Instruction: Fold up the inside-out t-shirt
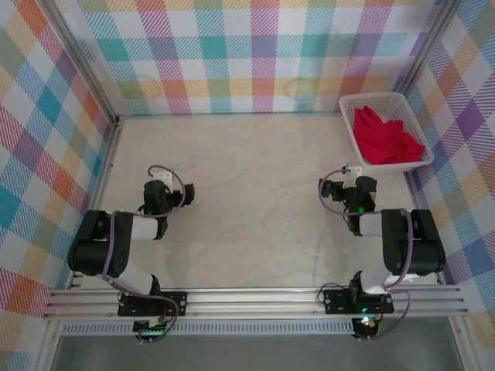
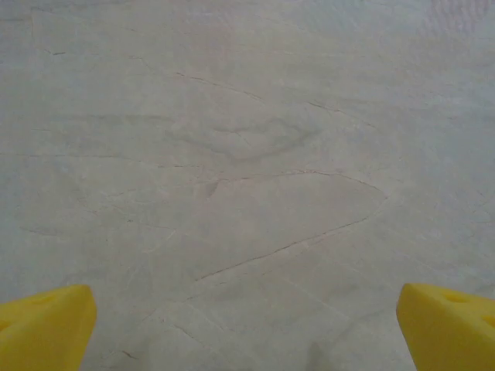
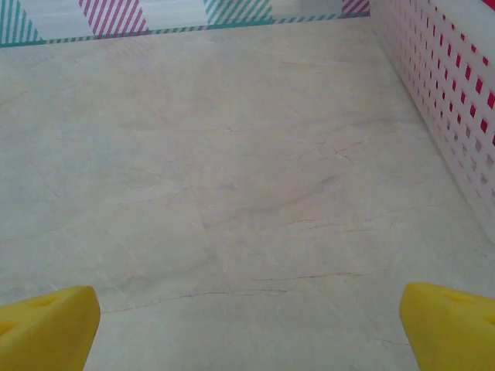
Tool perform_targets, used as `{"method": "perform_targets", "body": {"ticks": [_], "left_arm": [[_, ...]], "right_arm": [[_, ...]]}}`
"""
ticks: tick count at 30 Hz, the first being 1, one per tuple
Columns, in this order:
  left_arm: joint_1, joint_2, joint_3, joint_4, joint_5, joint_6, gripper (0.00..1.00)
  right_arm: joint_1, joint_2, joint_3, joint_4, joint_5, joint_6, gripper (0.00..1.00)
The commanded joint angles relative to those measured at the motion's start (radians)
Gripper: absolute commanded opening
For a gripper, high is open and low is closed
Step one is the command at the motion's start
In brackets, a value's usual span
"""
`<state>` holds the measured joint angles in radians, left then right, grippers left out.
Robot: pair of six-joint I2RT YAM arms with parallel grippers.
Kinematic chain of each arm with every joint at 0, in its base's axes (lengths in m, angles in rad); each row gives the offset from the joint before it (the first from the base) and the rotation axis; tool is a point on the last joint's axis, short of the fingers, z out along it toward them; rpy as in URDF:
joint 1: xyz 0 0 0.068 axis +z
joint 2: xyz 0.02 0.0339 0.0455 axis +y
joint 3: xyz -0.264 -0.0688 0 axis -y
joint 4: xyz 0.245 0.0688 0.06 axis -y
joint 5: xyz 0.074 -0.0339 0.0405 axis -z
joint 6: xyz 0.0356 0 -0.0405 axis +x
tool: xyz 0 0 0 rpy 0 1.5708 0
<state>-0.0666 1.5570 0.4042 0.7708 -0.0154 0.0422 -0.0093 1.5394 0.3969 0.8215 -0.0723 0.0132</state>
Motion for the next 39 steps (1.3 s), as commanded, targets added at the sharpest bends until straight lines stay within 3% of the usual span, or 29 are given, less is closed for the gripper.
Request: {"method": "perform_targets", "body": {"ticks": [1,35,37,39], "left_arm": [[0.009,0.007,0.018,0.035,0.009,0.006,1.0],[0.008,-0.003,0.013,0.038,0.011,0.009,1.0],[-0.001,-0.068,0.017,-0.023,0.067,0.044,1.0],[-0.021,-0.193,0.075,-0.264,0.067,0.03,1.0]], "right_arm": [[-0.001,-0.006,0.014,0.012,-0.02,-0.011,1.0],[0.002,-0.01,0.005,0.028,-0.011,-0.013,0.99],[0.008,-0.071,-0.006,0.002,0.009,-0.014,1.0],[0.012,-0.222,0.035,-0.223,0.035,0.003,1.0]]}}
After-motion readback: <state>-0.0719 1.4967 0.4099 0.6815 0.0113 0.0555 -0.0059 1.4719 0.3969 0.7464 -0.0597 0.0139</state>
